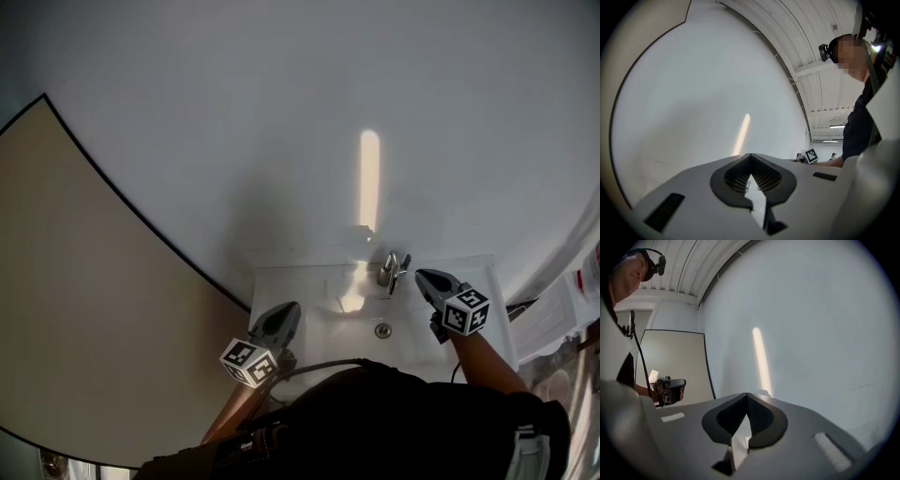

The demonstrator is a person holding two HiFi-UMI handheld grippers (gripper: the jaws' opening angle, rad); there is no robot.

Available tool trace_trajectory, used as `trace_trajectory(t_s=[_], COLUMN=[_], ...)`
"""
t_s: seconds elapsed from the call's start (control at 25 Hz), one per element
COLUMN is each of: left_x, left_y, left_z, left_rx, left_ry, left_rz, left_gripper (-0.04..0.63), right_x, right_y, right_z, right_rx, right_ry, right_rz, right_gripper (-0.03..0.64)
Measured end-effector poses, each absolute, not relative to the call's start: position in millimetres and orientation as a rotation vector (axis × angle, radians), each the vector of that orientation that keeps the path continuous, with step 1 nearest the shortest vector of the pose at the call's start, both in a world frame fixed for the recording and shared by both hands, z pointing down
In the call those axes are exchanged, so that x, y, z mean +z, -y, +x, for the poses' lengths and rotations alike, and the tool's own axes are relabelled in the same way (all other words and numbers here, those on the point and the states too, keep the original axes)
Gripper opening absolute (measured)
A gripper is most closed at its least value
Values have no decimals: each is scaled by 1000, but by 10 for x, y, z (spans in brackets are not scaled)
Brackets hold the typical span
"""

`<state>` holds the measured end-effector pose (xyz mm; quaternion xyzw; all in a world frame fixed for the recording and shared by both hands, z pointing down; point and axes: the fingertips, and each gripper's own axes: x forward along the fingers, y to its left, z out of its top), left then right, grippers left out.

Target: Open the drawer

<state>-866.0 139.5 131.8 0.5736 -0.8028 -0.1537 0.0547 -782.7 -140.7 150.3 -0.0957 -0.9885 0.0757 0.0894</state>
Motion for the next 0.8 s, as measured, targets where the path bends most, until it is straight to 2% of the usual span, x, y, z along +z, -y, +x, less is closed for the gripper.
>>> trace_trajectory(t_s=[0.8], left_x=[1288], left_y=[-1443], left_z=[-8624], left_rx=[-456], left_ry=[2438], left_rz=[1738], left_gripper=[0], right_x=[1548], right_y=[1341], right_z=[-7799], right_rx=[169], right_ry=[2925], right_rz=[-282], right_gripper=[-2])
